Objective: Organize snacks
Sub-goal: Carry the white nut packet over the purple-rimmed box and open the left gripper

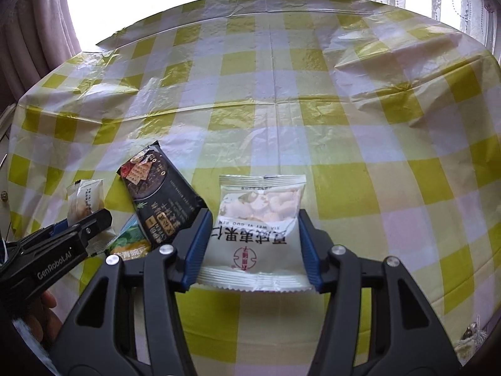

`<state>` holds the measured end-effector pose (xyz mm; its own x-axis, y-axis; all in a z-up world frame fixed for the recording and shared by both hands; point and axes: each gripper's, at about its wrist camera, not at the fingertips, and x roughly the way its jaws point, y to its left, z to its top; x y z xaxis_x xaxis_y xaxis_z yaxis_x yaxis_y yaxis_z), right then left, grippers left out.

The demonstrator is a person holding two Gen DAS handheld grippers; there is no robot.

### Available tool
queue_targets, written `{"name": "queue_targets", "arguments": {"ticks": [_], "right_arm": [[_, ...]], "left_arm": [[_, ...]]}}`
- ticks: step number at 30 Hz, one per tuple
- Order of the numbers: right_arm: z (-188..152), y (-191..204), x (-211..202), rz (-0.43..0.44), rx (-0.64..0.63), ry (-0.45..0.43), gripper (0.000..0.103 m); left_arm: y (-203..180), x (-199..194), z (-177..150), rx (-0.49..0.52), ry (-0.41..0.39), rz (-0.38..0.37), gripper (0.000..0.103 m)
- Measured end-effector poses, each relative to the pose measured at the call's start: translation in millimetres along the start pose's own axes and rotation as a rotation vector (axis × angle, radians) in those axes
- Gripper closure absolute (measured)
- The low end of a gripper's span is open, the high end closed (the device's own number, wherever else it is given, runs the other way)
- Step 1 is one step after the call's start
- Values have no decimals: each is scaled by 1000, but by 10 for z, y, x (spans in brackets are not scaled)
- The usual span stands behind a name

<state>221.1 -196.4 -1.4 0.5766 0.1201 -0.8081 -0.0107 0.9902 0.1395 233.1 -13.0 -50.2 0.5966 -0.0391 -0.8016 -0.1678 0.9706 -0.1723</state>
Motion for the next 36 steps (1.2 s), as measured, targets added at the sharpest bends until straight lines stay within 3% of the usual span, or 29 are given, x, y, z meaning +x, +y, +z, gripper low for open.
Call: {"name": "queue_targets", "arguments": {"ticks": [7,14,23,36], "right_arm": [[-137,-52,-291,17,7,-12,46],[-273,-218,-663,20,30,-34,46],[-499,-622,-1120,-2,76,-59,46],[-769,-1472,-1625,-128,136,-91,46]], "left_arm": [[133,-318,-38,-69,-86,-30,62],[-115,-705,-181,-44,-131,-107,62],[-731,-970,-480,39,-96,-236,62],[-1841,-1126,-965,225,14,-443,62]]}}
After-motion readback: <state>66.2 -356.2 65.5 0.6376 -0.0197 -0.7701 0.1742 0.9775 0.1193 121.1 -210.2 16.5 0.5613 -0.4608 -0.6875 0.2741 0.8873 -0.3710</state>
